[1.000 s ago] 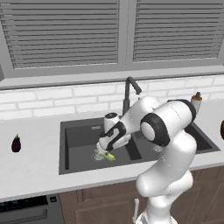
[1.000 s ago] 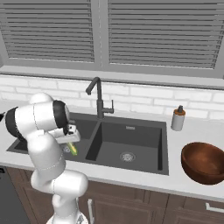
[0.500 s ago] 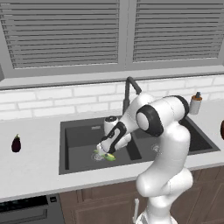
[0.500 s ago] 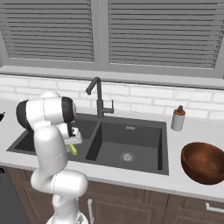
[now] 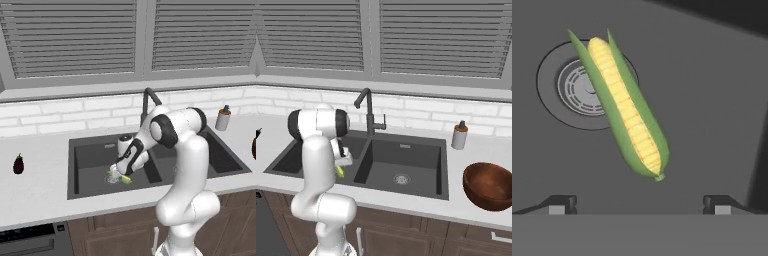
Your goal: Pick the corn from the sink and place it in the bowl. Then pick the bowl and place it in the microwave. Then close the microwave door and press the start button.
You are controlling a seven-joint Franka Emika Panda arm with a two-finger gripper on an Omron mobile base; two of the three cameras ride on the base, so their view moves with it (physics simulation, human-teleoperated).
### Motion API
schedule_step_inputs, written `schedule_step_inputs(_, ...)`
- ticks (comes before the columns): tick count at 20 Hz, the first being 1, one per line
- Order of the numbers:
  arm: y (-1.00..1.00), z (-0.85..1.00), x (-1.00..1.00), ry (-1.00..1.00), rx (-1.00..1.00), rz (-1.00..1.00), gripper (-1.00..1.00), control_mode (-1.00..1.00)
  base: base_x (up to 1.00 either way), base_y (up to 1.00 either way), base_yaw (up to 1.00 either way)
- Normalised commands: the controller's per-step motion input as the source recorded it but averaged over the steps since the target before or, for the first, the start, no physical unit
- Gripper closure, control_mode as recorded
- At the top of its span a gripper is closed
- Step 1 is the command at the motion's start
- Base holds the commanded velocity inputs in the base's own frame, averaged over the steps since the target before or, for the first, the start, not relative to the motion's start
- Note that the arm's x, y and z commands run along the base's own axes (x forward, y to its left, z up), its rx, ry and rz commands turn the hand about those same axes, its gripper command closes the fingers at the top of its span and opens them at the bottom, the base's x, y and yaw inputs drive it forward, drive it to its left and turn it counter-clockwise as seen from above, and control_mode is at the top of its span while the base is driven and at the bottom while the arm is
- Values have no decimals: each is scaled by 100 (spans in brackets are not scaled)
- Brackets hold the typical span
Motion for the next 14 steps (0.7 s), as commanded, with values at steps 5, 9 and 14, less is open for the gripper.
schedule_step_inputs(5,0,-21,23,0,0,0,-100,-100,0,0,0)
schedule_step_inputs(9,0,-12,25,0,0,0,-100,-100,0,0,0)
schedule_step_inputs(14,0,-9,26,0,0,0,-100,-100,0,0,0)
